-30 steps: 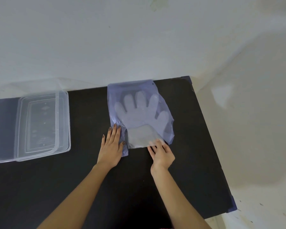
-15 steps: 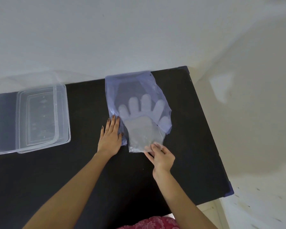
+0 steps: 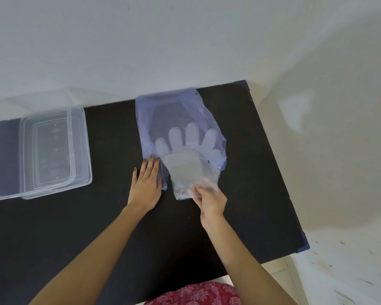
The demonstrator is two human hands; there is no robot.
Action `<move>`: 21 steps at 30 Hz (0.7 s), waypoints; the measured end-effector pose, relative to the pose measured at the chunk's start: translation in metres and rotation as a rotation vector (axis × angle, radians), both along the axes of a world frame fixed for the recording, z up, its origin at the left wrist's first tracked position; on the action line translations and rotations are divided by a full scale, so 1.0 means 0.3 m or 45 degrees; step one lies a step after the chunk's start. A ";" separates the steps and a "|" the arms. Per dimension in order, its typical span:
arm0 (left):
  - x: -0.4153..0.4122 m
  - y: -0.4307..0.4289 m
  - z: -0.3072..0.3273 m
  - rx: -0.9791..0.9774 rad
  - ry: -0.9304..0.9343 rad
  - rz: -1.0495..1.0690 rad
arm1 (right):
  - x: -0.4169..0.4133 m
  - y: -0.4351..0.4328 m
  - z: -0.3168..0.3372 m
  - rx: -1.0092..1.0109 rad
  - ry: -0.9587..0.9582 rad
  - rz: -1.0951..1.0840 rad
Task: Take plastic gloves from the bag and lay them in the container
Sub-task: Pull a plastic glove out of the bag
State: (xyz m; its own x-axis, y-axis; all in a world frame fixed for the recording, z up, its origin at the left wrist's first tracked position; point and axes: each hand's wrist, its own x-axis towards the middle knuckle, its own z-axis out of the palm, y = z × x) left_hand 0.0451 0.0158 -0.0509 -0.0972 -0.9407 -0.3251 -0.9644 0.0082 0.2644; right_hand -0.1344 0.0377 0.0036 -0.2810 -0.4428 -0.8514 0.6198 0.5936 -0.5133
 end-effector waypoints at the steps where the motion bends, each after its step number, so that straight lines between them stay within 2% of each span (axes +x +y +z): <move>1: 0.003 0.001 -0.005 0.017 -0.005 0.001 | -0.006 0.003 0.009 -0.015 0.024 0.036; 4: 0.005 0.001 -0.008 0.014 -0.012 -0.017 | -0.024 0.029 0.036 -0.046 0.063 0.132; 10: 0.003 -0.007 0.012 0.049 0.031 0.010 | -0.056 0.106 0.095 -0.045 -0.009 0.221; 16: 0.003 -0.012 0.027 0.083 0.051 -0.002 | -0.088 0.167 0.177 -0.183 0.055 0.364; 21: -0.004 -0.015 0.049 -0.017 0.201 0.085 | -0.130 0.193 0.244 -0.236 0.051 0.382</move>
State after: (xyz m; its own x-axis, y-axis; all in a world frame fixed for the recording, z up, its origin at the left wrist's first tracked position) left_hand 0.0439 0.0112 -0.0362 -0.0832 -0.9509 -0.2982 -0.9094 -0.0499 0.4129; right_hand -0.1733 0.0955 0.0768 -0.1468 -0.6565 -0.7399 0.4092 0.6407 -0.6496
